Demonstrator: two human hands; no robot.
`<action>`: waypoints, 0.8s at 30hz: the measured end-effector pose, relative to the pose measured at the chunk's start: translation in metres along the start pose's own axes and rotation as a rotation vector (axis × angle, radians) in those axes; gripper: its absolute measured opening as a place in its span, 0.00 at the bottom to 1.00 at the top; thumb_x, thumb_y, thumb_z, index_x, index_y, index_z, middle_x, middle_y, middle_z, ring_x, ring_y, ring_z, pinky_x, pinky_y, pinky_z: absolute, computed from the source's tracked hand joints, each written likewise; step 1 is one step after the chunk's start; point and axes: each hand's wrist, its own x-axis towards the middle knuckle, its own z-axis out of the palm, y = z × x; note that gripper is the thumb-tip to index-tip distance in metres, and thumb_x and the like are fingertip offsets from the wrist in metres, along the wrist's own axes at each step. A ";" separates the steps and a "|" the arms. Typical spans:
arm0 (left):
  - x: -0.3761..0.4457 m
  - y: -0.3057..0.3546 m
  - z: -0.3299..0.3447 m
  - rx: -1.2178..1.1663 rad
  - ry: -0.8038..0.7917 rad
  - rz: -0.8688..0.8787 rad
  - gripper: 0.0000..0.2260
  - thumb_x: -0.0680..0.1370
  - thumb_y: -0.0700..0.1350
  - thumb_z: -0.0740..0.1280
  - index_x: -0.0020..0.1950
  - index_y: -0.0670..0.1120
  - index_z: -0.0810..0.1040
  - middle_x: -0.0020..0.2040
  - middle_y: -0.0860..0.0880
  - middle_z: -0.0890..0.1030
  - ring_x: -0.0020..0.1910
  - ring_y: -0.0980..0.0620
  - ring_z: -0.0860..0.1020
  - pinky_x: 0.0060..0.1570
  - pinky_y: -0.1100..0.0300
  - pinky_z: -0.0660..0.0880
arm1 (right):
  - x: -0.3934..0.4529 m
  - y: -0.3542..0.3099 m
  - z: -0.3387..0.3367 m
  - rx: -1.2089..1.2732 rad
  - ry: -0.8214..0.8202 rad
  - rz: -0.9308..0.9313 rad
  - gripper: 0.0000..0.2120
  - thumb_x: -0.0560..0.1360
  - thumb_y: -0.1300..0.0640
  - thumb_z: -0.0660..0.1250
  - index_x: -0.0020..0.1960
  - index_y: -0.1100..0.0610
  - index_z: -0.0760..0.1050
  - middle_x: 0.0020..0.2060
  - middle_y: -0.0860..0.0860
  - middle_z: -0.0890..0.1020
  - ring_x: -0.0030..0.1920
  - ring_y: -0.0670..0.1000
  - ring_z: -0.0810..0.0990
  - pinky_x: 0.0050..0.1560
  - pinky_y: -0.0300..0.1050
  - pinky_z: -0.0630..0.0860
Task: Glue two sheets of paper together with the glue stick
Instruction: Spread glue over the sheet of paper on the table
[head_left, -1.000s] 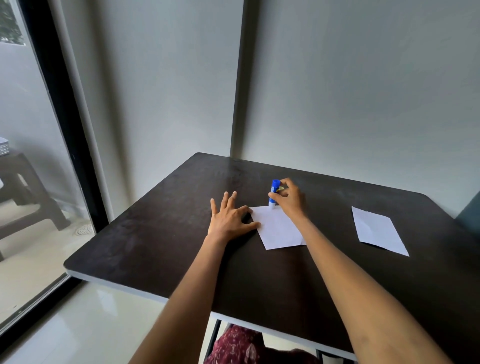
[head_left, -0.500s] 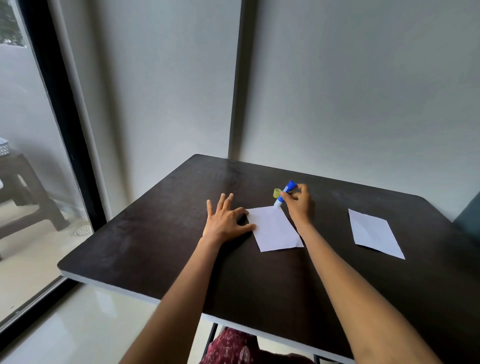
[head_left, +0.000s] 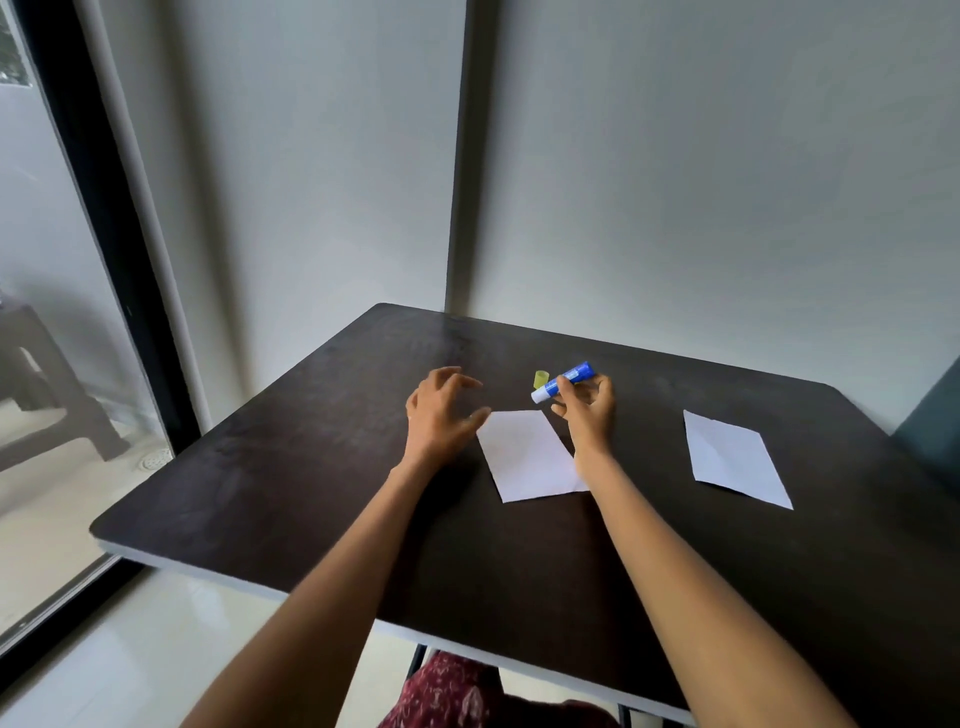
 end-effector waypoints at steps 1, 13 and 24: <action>0.000 0.004 0.004 0.097 -0.060 0.097 0.17 0.73 0.50 0.70 0.61 0.51 0.78 0.66 0.49 0.71 0.68 0.49 0.68 0.66 0.53 0.57 | 0.003 -0.001 0.000 -0.003 0.007 -0.004 0.11 0.74 0.61 0.68 0.54 0.58 0.69 0.49 0.55 0.79 0.47 0.53 0.81 0.41 0.39 0.78; 0.013 0.033 0.032 0.612 -0.551 0.251 0.26 0.73 0.68 0.60 0.68 0.61 0.70 0.77 0.45 0.55 0.77 0.45 0.48 0.71 0.37 0.37 | 0.028 -0.006 -0.003 -0.361 -0.104 -0.122 0.11 0.67 0.57 0.73 0.43 0.46 0.73 0.36 0.44 0.83 0.42 0.50 0.83 0.44 0.44 0.76; 0.012 0.034 0.034 0.556 -0.579 0.073 0.29 0.69 0.71 0.62 0.68 0.65 0.68 0.79 0.44 0.45 0.77 0.43 0.37 0.67 0.35 0.29 | 0.024 -0.006 -0.003 -0.644 -0.156 -0.176 0.12 0.66 0.54 0.75 0.48 0.51 0.77 0.45 0.49 0.86 0.46 0.51 0.84 0.47 0.48 0.79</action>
